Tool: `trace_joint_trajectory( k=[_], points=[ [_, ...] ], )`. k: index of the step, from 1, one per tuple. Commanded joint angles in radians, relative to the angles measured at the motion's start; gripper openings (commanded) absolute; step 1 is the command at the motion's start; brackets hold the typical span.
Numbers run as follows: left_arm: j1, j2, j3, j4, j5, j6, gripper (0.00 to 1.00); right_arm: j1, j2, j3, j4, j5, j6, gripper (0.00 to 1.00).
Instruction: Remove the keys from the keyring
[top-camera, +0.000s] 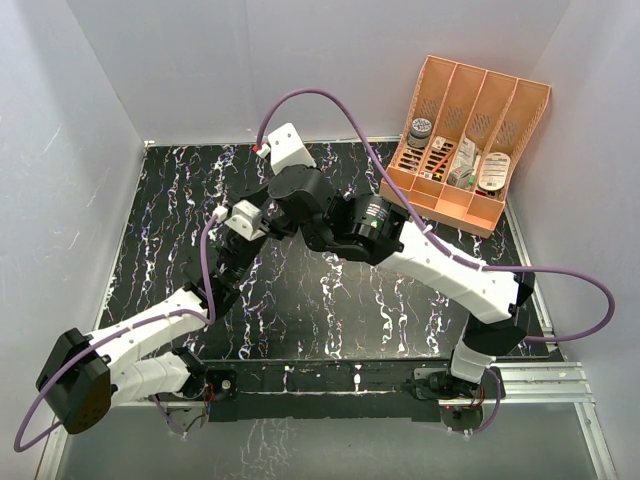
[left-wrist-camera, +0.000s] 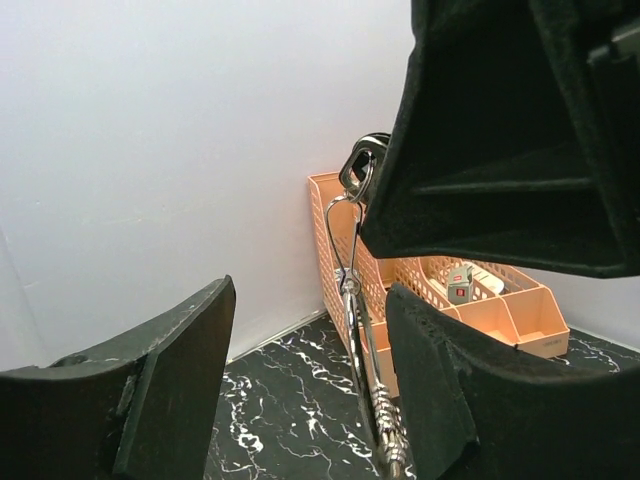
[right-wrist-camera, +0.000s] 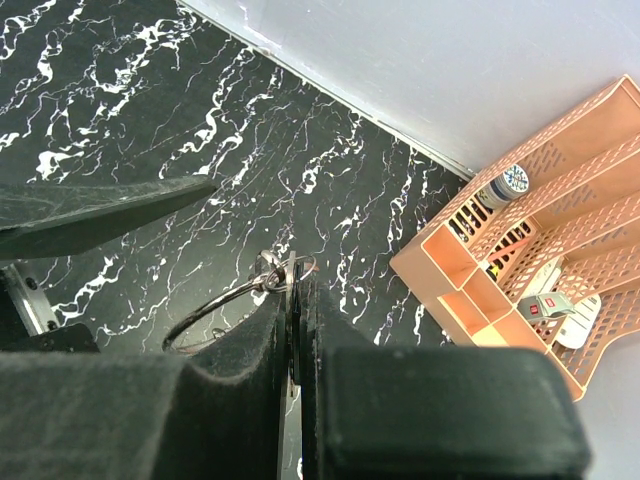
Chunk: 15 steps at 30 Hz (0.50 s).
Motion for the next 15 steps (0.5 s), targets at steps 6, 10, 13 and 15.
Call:
trace_joint_trajectory(
  k=[6,10,13,15],
  points=[
    [-0.005,0.049,0.038,0.126,0.001,-0.007,0.60,0.016,-0.054,-0.009,0.059,0.012,0.018,0.00],
    [-0.006,0.064,0.045,0.146,0.000,-0.014,0.58,0.019,-0.057,-0.014,0.060,0.012,0.020,0.00],
    [-0.007,0.068,0.047,0.148,-0.004,-0.014,0.51,0.020,-0.060,-0.018,0.062,0.014,0.021,0.00],
    [-0.006,0.065,0.044,0.155,-0.001,-0.014,0.50,0.021,-0.060,-0.021,0.064,0.014,0.020,0.00]
  ],
)
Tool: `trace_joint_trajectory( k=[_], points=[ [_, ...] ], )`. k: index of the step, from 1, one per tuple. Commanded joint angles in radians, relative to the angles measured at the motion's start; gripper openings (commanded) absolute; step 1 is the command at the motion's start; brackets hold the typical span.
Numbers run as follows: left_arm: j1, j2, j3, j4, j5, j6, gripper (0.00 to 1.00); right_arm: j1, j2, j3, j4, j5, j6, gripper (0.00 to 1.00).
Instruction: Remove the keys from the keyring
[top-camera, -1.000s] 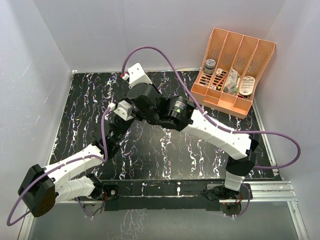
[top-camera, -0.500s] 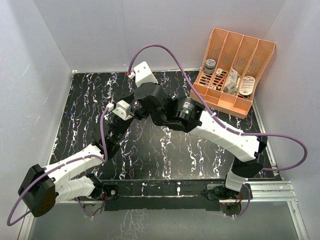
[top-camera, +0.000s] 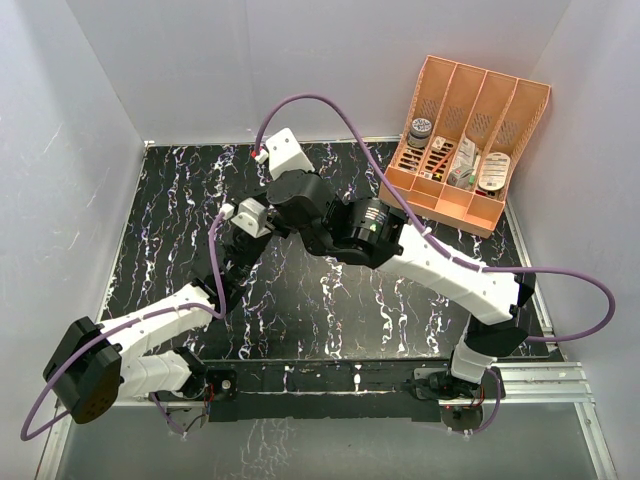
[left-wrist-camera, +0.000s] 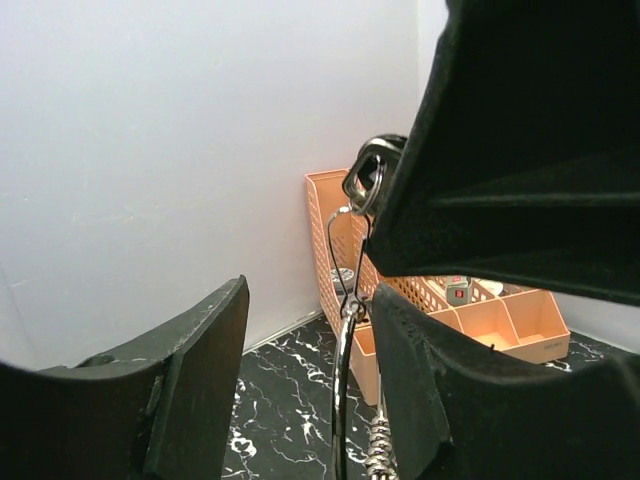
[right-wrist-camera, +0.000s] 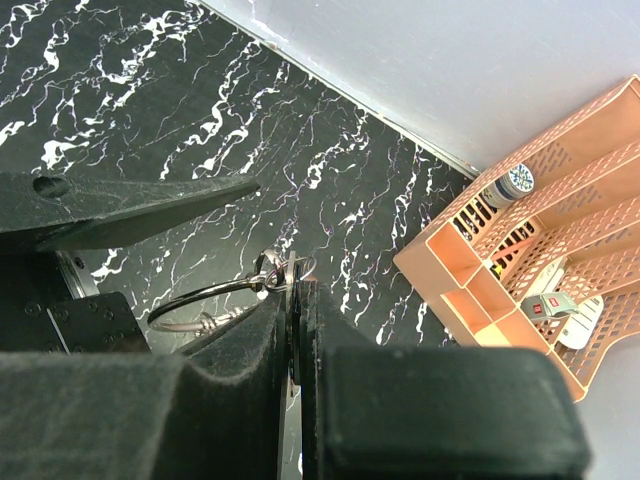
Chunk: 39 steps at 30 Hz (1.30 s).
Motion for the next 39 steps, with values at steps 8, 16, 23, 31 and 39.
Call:
trace_joint_trajectory(
  k=[8,16,23,31,39],
  points=[
    [-0.006,-0.019,0.043,0.081,0.003,-0.004,0.49,0.007,-0.056,-0.009,0.071,0.014,0.015,0.00],
    [-0.006,-0.022,0.041,0.078,0.009,-0.003,0.42,0.009,-0.061,-0.013,0.074,0.013,0.016,0.00],
    [-0.006,-0.025,0.053,0.070,0.031,-0.001,0.40,0.009,-0.058,-0.013,0.074,0.011,0.015,0.00],
    [-0.007,-0.030,0.055,0.077,0.028,-0.005,0.36,0.010,-0.061,-0.015,0.076,0.011,0.017,0.00],
    [-0.007,-0.038,0.060,0.072,0.042,-0.007,0.30,0.010,-0.059,-0.016,0.077,0.010,0.015,0.00]
  ],
)
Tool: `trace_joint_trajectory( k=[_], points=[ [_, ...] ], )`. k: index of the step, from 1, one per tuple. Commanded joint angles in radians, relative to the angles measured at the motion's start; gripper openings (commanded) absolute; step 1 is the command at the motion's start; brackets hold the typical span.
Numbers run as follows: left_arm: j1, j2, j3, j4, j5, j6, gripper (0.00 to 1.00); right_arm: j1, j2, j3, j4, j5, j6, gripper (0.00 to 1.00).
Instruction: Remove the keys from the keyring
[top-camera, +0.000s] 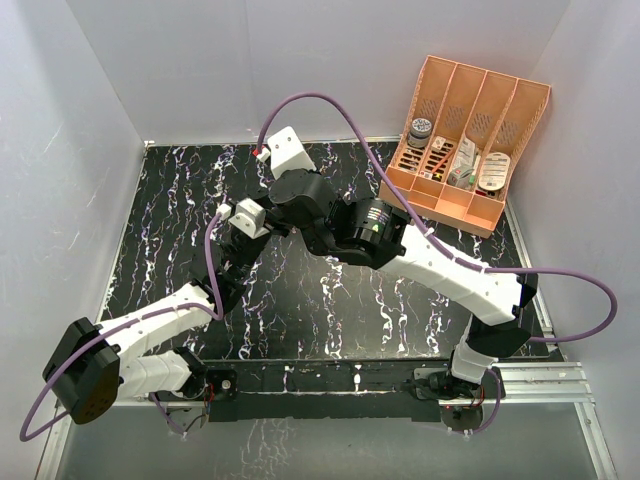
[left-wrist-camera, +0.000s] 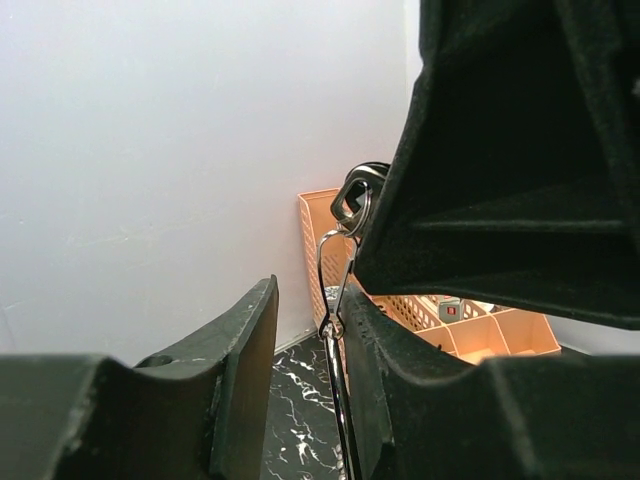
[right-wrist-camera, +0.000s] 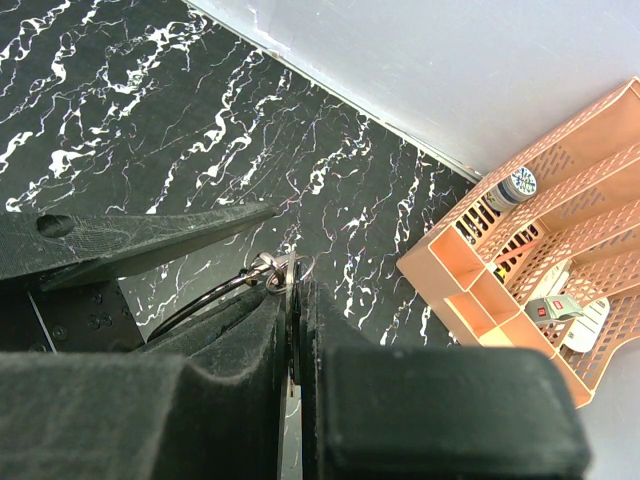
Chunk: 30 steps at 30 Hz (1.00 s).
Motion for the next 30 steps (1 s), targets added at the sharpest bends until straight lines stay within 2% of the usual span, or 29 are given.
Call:
trace_joint_trajectory(
  k=[1,8,18,21,26,30],
  points=[
    [-0.005,-0.035,0.047,0.047,0.026,-0.004,0.30,0.008,-0.047,-0.005,0.057,0.010,0.015,0.00],
    [-0.004,-0.045,0.043,0.051,0.031,-0.008,0.27,0.009,-0.049,-0.006,0.060,0.008,0.016,0.00],
    [-0.004,-0.048,0.039,0.021,0.038,0.001,0.29,0.010,-0.050,-0.003,0.066,0.012,0.014,0.00],
    [-0.005,-0.049,0.034,0.026,0.028,0.003,0.26,0.010,-0.049,-0.003,0.065,0.009,0.013,0.00],
    [-0.005,-0.048,0.038,0.023,0.023,0.003,0.13,0.009,-0.048,-0.003,0.065,0.006,0.014,0.00],
    [-0.004,-0.048,0.036,0.027,0.022,0.001,0.12,0.010,-0.052,-0.005,0.066,0.006,0.015,0.00]
  ],
)
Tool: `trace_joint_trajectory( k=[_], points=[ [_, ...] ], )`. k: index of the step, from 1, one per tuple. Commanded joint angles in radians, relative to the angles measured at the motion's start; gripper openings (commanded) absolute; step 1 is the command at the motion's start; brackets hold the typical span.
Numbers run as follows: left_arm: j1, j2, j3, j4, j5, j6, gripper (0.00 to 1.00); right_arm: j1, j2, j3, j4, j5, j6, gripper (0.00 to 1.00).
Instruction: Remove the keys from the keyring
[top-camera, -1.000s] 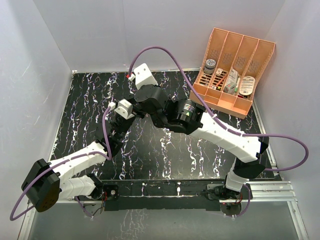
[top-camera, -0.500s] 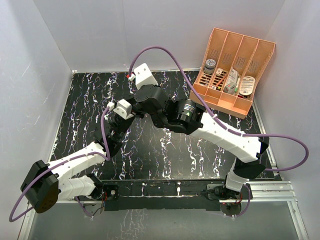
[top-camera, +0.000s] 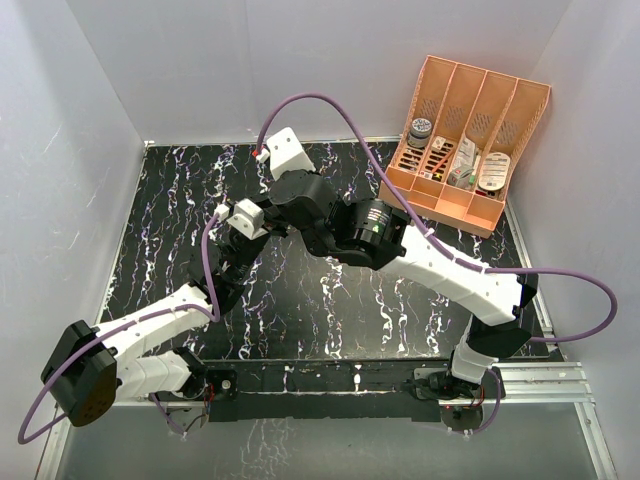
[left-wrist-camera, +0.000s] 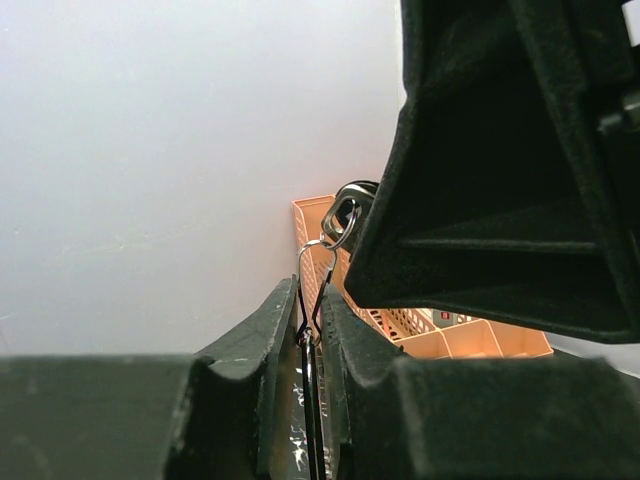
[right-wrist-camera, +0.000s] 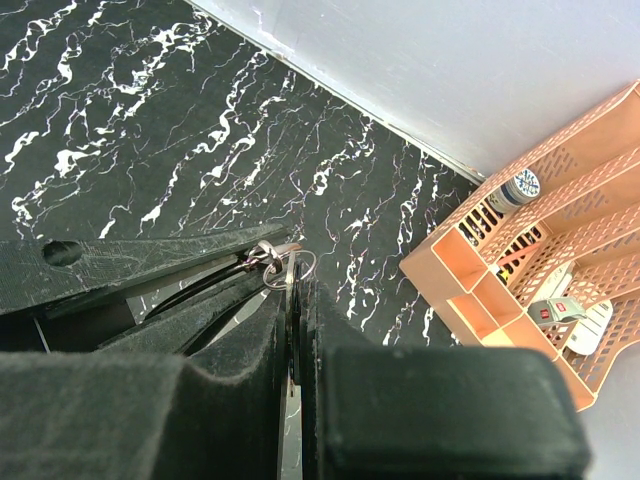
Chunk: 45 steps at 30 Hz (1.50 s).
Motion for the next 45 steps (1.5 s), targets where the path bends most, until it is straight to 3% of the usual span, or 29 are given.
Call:
trace_joint_trajectory(
  k=[1,10,13,34,45],
  points=[
    [-0.004,-0.031,0.030,0.042,0.007,0.003,0.12,0.006,-0.050,-0.005,0.065,0.009,0.015,0.00],
    [-0.004,-0.033,0.025,0.043,-0.015,0.004,0.11,0.006,-0.059,-0.011,0.071,0.010,0.015,0.00],
    [-0.004,-0.035,0.042,-0.003,-0.030,-0.005,0.00,0.006,-0.061,-0.014,0.076,0.012,0.012,0.00],
    [-0.004,-0.107,0.061,-0.166,-0.105,0.029,0.00,0.007,-0.107,-0.021,0.067,0.076,0.001,0.00],
    [-0.005,-0.118,0.093,-0.178,-0.123,0.029,0.00,0.007,-0.160,-0.088,0.048,-0.008,0.038,0.00]
  ],
)
